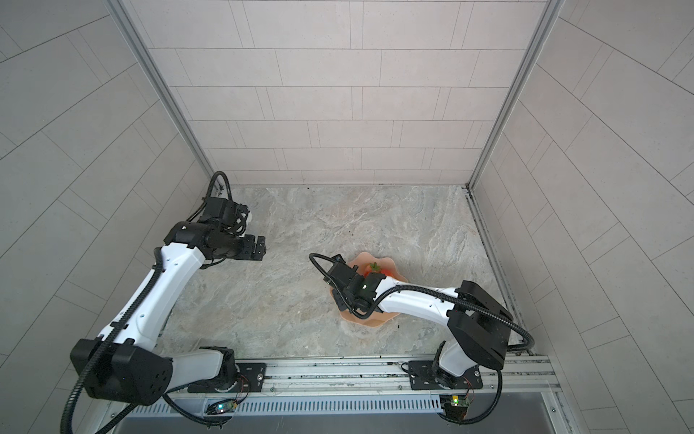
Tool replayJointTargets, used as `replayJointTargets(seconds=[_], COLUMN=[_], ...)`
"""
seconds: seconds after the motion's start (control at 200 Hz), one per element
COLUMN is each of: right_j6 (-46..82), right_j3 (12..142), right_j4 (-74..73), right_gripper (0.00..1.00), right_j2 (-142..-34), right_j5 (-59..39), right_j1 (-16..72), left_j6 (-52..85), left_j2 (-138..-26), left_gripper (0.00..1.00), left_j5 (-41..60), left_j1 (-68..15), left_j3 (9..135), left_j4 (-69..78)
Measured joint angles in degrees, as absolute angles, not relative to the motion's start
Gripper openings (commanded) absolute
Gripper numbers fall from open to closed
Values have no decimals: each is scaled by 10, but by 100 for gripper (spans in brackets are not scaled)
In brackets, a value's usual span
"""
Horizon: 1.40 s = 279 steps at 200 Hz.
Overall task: Place and organize the fake fruits in the fruit bowl
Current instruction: 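Lower the mango into the bowl beside the avocado and release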
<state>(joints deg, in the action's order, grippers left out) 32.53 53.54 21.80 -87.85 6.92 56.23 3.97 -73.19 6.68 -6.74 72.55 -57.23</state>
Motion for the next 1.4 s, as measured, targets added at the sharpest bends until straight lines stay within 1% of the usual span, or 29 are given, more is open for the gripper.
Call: replayJointTargets(seconds=[0.055, 0.095, 0.14, 0.34, 0.596, 0.861, 1.001, 1.151, 1.206, 1.231, 1.251, 1.296, 1.311, 1.336, 1.396], right_j6=[329, 332, 333, 335, 335, 336, 335, 335, 335, 335, 335, 332, 330, 328, 317], right_j3=[535, 535, 536, 536, 536, 536, 536, 536, 537, 538, 539, 543, 545, 548, 553], right_j4=[217, 218, 217, 221, 227, 231, 234, 235, 237, 238, 239, 244, 246, 249, 255], right_gripper=[1, 3, 9, 24, 32, 45, 47, 48, 50, 52, 56, 71, 74, 81, 91], right_j2=[-881, -881, -881, -881, -881, -881, -881, -881, -881, -881, -880, -879, -879, -876, -865], right_j5=[70, 71, 73, 79, 83, 86, 90, 93, 94, 95, 95, 96, 97, 98, 100], right_j1=[564, 564, 565, 565, 566, 568, 570, 570, 570, 570, 570, 570, 570, 570, 570], left_j6=[40, 40, 40, 40, 40, 40, 40, 40, 40, 40, 40, 40, 40, 40, 40], left_j2=[-731, -731, -731, -728, -728, -728, -728, -728, -728, -728, -728, -728, -728, -728, -728], left_gripper=[100, 100, 100, 100, 100, 100, 100, 100, 100, 100, 100, 100, 100, 100, 100], left_j5=[67, 67, 67, 67, 69, 70, 71, 72, 72, 72, 73, 73, 73, 73, 73], left_j1=[-67, -67, -67, -67, -67, -67, -67, -67, -67, -67, -67, -67, -67, -67, -67], left_j3=[726, 726, 726, 726, 726, 726, 725, 725, 725, 725, 725, 725, 725, 725, 725], left_j4=[-572, -572, -572, -572, -572, -572, -572, -572, -572, -572, -572, -572, -572, -572, -572])
